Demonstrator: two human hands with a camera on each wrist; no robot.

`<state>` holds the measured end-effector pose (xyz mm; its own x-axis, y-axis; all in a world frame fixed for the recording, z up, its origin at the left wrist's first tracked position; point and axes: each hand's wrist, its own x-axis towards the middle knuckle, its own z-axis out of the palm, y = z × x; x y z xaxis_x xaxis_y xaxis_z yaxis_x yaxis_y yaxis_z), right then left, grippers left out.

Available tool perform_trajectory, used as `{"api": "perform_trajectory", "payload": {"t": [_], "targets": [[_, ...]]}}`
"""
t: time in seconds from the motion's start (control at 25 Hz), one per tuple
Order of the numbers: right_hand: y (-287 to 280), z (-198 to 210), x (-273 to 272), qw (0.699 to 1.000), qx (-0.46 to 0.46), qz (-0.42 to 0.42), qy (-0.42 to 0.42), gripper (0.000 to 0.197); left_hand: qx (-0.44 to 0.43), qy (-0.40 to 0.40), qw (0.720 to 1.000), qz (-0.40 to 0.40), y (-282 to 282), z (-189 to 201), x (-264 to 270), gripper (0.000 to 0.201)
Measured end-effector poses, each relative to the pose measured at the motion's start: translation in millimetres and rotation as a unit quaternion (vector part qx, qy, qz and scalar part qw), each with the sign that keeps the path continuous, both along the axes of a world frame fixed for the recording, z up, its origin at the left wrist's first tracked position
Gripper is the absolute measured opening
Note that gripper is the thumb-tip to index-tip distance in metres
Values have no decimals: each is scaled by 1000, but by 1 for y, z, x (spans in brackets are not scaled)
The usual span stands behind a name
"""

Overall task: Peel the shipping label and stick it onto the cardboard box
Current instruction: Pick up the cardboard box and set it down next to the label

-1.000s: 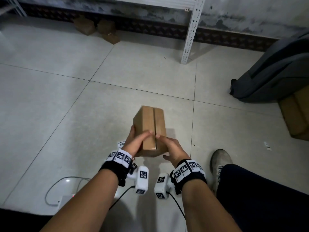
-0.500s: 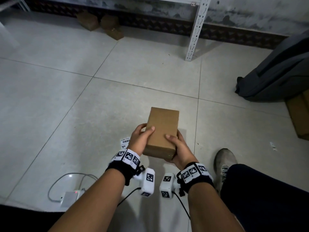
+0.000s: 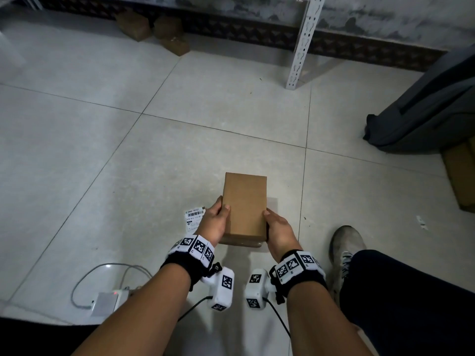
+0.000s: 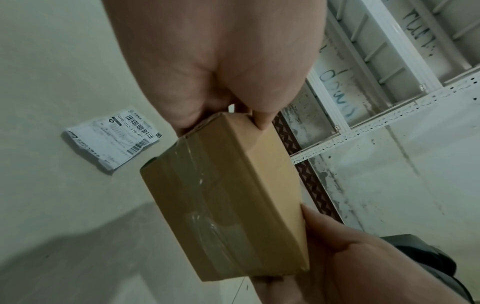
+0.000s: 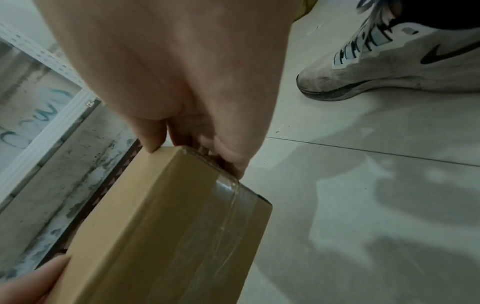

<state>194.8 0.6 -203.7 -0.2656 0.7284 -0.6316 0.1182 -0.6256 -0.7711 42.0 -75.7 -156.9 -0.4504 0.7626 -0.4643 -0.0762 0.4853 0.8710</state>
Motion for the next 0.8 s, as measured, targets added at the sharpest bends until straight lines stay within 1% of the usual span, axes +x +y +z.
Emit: {"api": "perform_trajectory", "payload": {"t": [0.04, 0.16, 0.24, 0.28, 0.36, 0.4, 0.44, 0.52, 0.56, 0.6, 0.68, 0.72, 0.76, 0.8], "targets": [[-2, 2, 0, 1000, -3, 5, -16, 71, -5, -24, 1000, 4, -2, 2, 0, 33], [-7, 11, 5, 997, -14, 27, -74, 56, -27, -145, 989, 22, -11, 16, 1, 44], [-8, 14, 10, 995, -13, 53, -82, 44, -60, -181, 982, 14, -17, 21, 1, 46], [-8, 13, 11, 995, -11, 58, -76, 39, -64, -194, 979, 15, -19, 21, 0, 51], [-6, 10, 9, 995, -2, 44, -89, 25, -50, -197, 979, 33, -21, 12, -5, 71], [-5, 10, 6, 994, 5, 27, -103, 18, -46, -181, 982, 37, -22, 6, -7, 78], [-6, 8, 2, 993, 9, 10, -116, 14, -44, -149, 987, 26, -23, -1, -10, 79], [-9, 7, -2, 991, -1, -9, -131, 14, -59, -86, 994, -16, -24, -12, -12, 69], [-10, 4, -1, 991, -10, -13, -136, 17, -72, -64, 995, -37, -26, -19, -12, 70], [-12, 1, 1, 990, -19, -15, -139, 24, -86, -55, 994, -50, -27, -27, -14, 75], [-18, -4, 8, 988, -40, 4, -151, 42, -105, -82, 989, -64, -31, -37, -13, 77], [-19, -8, 9, 987, -38, 24, -155, 44, -119, -105, 985, -67, -32, -44, -12, 70], [-20, -11, 10, 986, -28, 45, -156, 35, -128, -115, 983, -65, -33, -52, -11, 55], [-21, -14, 9, 984, -16, 71, -162, 26, -139, -101, 983, -67, -33, -55, -9, 34]]}}
